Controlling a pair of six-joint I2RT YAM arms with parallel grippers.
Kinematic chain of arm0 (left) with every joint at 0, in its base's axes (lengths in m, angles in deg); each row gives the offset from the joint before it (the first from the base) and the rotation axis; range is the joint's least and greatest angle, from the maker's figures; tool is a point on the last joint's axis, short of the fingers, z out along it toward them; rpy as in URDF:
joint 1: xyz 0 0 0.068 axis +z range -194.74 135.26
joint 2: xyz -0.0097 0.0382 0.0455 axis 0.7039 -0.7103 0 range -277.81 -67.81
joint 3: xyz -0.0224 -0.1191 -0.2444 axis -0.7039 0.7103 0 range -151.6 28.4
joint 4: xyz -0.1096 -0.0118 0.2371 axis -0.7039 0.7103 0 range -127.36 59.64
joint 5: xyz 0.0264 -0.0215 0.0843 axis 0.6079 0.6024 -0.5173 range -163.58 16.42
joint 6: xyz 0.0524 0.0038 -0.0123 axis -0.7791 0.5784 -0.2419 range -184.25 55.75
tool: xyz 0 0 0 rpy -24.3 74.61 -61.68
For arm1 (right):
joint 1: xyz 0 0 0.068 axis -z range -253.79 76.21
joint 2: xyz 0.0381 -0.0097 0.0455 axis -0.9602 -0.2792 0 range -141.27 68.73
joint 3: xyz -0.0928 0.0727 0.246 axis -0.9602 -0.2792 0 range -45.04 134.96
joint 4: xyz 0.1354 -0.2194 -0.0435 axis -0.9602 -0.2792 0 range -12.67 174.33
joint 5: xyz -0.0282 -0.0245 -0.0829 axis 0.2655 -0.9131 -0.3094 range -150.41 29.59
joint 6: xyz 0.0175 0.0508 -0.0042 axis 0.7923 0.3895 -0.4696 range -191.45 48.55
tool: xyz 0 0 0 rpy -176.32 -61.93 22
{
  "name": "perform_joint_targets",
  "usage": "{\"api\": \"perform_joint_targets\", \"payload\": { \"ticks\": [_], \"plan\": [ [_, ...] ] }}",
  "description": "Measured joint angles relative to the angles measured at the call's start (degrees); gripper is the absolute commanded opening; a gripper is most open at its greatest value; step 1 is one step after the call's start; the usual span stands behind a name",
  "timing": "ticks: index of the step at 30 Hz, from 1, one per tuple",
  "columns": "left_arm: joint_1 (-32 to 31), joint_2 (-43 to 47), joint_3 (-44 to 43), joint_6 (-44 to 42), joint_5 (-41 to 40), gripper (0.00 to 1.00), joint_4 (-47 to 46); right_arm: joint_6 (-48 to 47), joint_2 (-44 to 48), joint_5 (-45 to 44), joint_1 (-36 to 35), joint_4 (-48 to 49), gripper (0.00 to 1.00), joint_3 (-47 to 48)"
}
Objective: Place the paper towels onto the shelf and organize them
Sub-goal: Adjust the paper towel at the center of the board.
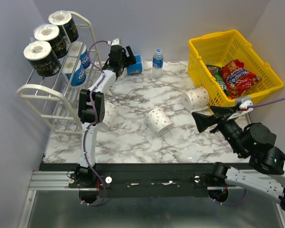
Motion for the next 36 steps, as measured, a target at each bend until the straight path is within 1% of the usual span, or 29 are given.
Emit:
{"api": "perform_joint_targets", "payload": {
  "ticks": [4,15,20,22,23,31,34,36],
  "plan": [
    [0.0,-1.1,0.0,1.8,1.5,0.95,-1.5,-0.4,0.4,-0.1,0.0,0.2,1.00,-0.3],
    [0.0,-4.7,-0.8,4.1,1.4,0.96,-2.6,-2.2,0.4,-0.8,0.0,0.8,1.00,-0.6],
    [0.0,-4.7,-0.6,4.5,1.6,0.95,-6.2,-3.4,0.2,-1.0,0.0,1.3,1.00,-0.9],
    [0.0,-4.9,-0.5,4.8,1.9,0.96,-7.6,-3.9,0.1,-1.2,0.0,1.8,1.00,-1.2],
    [0.0,-5.2,-0.5,5.1,2.1,0.98,-8.4,-4.2,0.0,-1.2,0.0,2.0,1.00,-1.3],
    [0.0,-8.3,-0.9,7.7,2.4,0.98,-11.2,-7.0,-0.3,-1.9,0.0,3.9,1.00,-1.9],
    [0.0,-8.9,-1.2,8.2,2.3,0.97,-11.4,-8.2,-0.3,-2.1,0.0,5.0,1.00,-2.3],
    [0.0,-9.2,-1.9,8.6,2.3,0.94,-11.5,-8.7,-0.3,-2.2,0.0,5.5,1.00,-2.6]
  ]
}}
